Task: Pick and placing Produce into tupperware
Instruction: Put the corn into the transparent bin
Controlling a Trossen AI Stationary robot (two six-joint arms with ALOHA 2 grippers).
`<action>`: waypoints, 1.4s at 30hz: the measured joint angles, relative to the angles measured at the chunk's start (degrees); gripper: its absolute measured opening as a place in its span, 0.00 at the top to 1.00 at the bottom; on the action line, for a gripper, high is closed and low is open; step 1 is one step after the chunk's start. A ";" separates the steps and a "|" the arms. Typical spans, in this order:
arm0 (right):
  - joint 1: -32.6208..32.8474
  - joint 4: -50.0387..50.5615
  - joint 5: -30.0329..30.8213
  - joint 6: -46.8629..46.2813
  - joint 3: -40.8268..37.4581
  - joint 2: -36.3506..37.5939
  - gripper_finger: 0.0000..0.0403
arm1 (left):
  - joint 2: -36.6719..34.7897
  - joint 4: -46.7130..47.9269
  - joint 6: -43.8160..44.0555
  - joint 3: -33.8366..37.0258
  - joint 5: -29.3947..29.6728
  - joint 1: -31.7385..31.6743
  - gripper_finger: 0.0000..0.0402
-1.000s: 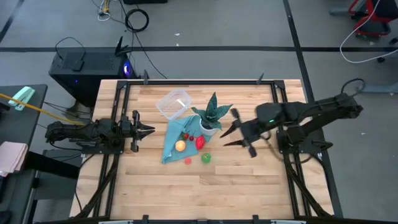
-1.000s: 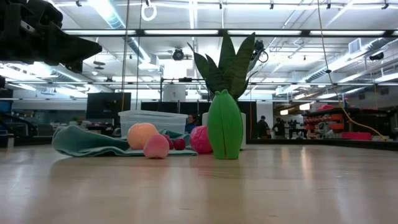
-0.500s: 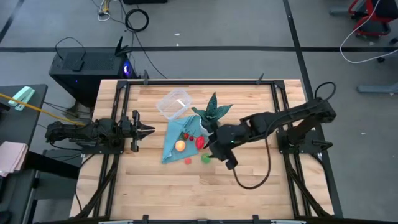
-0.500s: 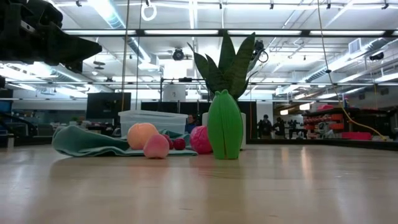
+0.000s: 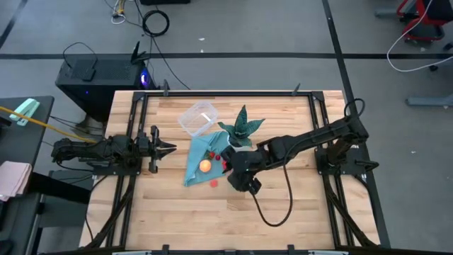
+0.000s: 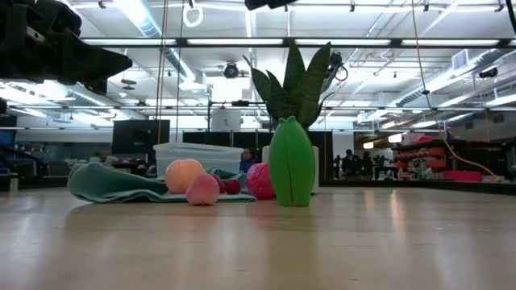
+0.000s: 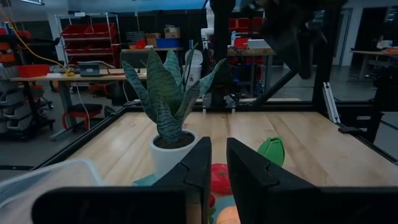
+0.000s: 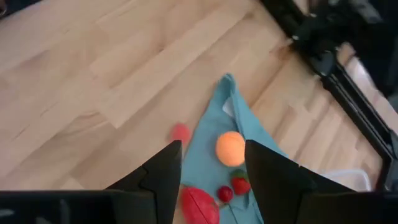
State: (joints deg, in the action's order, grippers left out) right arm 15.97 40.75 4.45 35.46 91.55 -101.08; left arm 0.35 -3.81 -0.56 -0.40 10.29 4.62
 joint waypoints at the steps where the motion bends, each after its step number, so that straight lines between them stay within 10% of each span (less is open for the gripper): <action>1: -0.02 0.00 0.04 0.80 0.00 -0.44 0.54 | 0.01 0.02 0.00 -0.01 0.00 0.00 0.86; 24: -0.56 -5.62 3.84 -5.44 2.48 2.63 0.38 | 0.01 0.77 -0.02 -0.01 -0.07 0.00 0.87; 33: -5.25 21.68 0.89 -15.27 23.55 -4.07 0.39 | 0.01 0.64 -0.02 -0.01 -0.03 0.00 0.86; 42: -6.06 29.66 -3.24 -12.91 25.31 -13.43 0.40 | 0.01 0.65 -0.02 -0.01 -0.03 0.00 0.87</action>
State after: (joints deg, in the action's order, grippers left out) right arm 9.91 70.42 1.21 22.55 116.86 -114.51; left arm 0.36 -3.16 -0.58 -0.40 10.26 4.62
